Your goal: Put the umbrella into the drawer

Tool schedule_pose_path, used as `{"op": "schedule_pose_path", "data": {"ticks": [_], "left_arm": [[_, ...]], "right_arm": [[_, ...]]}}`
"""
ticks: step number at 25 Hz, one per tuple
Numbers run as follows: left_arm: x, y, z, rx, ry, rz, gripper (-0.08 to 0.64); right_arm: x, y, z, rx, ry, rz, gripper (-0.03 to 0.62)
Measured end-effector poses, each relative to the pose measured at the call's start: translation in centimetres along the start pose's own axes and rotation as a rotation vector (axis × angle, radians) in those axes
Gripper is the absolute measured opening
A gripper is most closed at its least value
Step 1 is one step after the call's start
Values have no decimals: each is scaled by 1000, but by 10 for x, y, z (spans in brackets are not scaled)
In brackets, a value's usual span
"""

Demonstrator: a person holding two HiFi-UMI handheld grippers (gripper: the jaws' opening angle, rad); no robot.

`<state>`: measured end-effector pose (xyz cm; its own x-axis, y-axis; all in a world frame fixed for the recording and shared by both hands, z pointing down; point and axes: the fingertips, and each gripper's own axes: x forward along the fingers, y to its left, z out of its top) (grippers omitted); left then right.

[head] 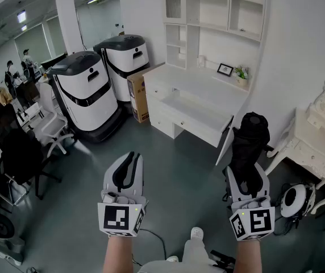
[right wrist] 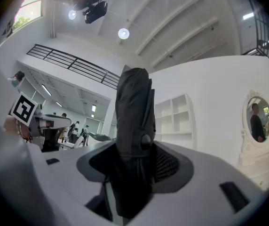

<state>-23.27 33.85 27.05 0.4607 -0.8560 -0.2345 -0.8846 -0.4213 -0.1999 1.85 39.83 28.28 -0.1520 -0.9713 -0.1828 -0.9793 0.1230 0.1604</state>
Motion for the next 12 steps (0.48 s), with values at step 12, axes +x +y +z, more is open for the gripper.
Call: {"op": "schedule_pose_path", "data": {"ticks": [12], "left_arm": [[44, -7, -7, -11, -19, 7, 60]], "right_arm": [[35, -27, -13, -37, 6, 20, 236]]}}
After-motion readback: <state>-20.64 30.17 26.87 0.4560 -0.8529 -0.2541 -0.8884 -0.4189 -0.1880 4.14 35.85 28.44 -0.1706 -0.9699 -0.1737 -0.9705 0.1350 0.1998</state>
